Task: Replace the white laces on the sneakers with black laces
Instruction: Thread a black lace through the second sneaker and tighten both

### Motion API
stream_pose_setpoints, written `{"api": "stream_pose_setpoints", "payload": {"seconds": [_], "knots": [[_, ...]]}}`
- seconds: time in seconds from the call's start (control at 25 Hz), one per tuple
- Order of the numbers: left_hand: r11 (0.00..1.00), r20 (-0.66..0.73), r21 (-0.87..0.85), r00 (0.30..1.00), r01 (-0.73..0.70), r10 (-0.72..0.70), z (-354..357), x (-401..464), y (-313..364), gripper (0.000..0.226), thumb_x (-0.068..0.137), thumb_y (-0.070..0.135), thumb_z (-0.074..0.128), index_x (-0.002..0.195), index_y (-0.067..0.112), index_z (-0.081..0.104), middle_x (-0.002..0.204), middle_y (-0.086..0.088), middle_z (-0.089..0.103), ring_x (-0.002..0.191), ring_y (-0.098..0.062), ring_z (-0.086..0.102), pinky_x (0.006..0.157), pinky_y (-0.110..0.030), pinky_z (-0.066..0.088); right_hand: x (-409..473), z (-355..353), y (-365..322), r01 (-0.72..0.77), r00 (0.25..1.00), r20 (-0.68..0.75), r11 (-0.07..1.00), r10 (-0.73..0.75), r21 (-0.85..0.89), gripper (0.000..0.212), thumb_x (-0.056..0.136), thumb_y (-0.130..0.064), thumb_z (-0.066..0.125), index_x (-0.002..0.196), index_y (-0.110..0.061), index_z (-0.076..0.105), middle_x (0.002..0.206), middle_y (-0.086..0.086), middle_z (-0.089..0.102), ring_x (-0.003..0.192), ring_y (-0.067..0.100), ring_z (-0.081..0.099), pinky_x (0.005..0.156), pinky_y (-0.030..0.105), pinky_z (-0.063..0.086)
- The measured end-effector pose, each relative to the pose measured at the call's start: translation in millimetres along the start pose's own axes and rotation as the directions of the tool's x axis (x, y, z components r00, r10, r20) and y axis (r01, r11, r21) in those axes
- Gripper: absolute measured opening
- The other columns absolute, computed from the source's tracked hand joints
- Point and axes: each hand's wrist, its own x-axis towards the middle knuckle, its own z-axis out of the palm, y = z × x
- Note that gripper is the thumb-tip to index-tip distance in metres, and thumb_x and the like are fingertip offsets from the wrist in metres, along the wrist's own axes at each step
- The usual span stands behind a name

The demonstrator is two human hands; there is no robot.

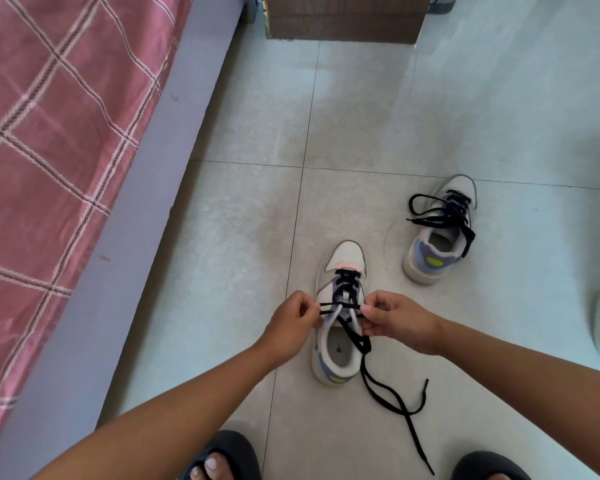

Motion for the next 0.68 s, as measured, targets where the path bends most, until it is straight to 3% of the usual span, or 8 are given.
{"api": "stream_pose_setpoints", "payload": {"seconds": [0.08,0.16,0.28,0.36,0.44,0.56,0.6,0.68], "knots": [[0.998,0.043,-0.042,0.998,0.039,-0.037,-1.0,6.2,9.7,0.018,0.098,0.021,0.044,0.083,0.013,0.048,0.086,-0.008,0.060,0.077,-0.016,0.060,0.080,-0.034,0.051,1.3,1.8,-6.3,-0.040,0.999,-0.030,0.998,0.038,-0.041,0.012,0.095,-0.014,0.054,0.085,-0.008,0.048,0.082,0.013,0.057,0.071,0.019,0.058,0.075,0.032,0.053],[0.995,0.135,-0.010,0.986,0.100,-0.097,-8.4,18.4,25.1,0.025,0.099,0.030,0.040,0.084,0.012,0.050,0.084,-0.006,0.058,0.074,-0.018,0.058,0.070,-0.035,0.052,1.6,6.3,-21.8,-0.085,0.995,-0.065,0.972,0.072,-0.219,0.018,0.094,-0.027,0.055,0.088,-0.011,0.049,0.084,0.009,0.056,0.074,0.019,0.056,0.070,0.030,0.052],[0.938,0.242,0.344,0.963,0.030,-0.119,-10.2,31.1,43.6,0.036,0.097,0.044,0.039,0.088,0.012,0.053,0.090,-0.006,0.062,0.075,-0.020,0.058,0.059,-0.028,0.047,5.5,15.2,-40.1,-0.119,0.993,-0.060,0.874,0.102,-0.472,0.026,0.093,-0.030,0.056,0.076,-0.013,0.046,0.077,0.006,0.050,0.070,0.016,0.050,0.056,0.020,0.048],[0.896,0.316,0.441,0.943,-0.053,-0.100,-5.6,35.2,49.0,0.031,0.097,0.039,0.045,0.082,0.013,0.053,0.089,-0.009,0.062,0.074,-0.020,0.057,0.060,-0.028,0.046,10.1,15.6,-43.5,-0.125,0.992,-0.041,0.830,0.123,-0.544,0.030,0.094,-0.025,0.055,0.069,-0.014,0.043,0.071,0.005,0.048,0.065,0.015,0.048,0.054,0.019,0.048],[0.959,0.319,0.284,0.942,0.007,-0.101,-3.6,36.1,47.6,0.025,0.097,0.024,0.047,0.075,0.013,0.051,0.081,-0.009,0.057,0.069,-0.019,0.054,0.064,-0.029,0.049,12.2,11.2,-39.7,-0.116,0.993,-0.020,0.893,0.120,-0.436,0.028,0.096,-0.021,0.052,0.071,-0.012,0.044,0.073,0.008,0.048,0.066,0.016,0.049,0.062,0.022,0.051],[0.962,0.230,-0.173,0.958,0.211,-0.169,-4.0,25.6,26.9,0.023,0.095,0.007,0.045,0.072,0.010,0.050,0.073,-0.009,0.055,0.063,-0.020,0.054,0.068,-0.033,0.052,7.7,5.0,-17.6,-0.041,0.996,-0.080,0.997,0.035,-0.072,0.022,0.098,-0.014,0.047,0.077,-0.006,0.052,0.082,0.012,0.057,0.074,0.016,0.058,0.074,0.023,0.053],[0.939,0.210,-0.253,0.961,0.233,-0.181,-2.2,20.2,20.4,0.023,0.095,0.006,0.045,0.073,0.009,0.050,0.073,-0.010,0.055,0.061,-0.021,0.054,0.067,-0.033,0.053,5.8,5.8,-11.2,-0.013,0.995,-0.098,0.999,0.009,-0.043,0.022,0.098,-0.013,0.047,0.078,-0.006,0.053,0.083,0.011,0.058,0.076,0.016,0.058,0.077,0.024,0.052],[0.946,0.185,-0.224,0.963,0.236,-0.196,-0.5,15.6,13.6,0.023,0.096,0.010,0.043,0.075,0.008,0.051,0.074,-0.010,0.056,0.061,-0.021,0.055,0.067,-0.034,0.054,7.6,9.1,-7.8,0.004,0.995,-0.096,0.989,-0.019,-0.148,0.020,0.097,-0.017,0.050,0.079,-0.007,0.054,0.082,0.009,0.057,0.076,0.015,0.056,0.081,0.029,0.050]]}}
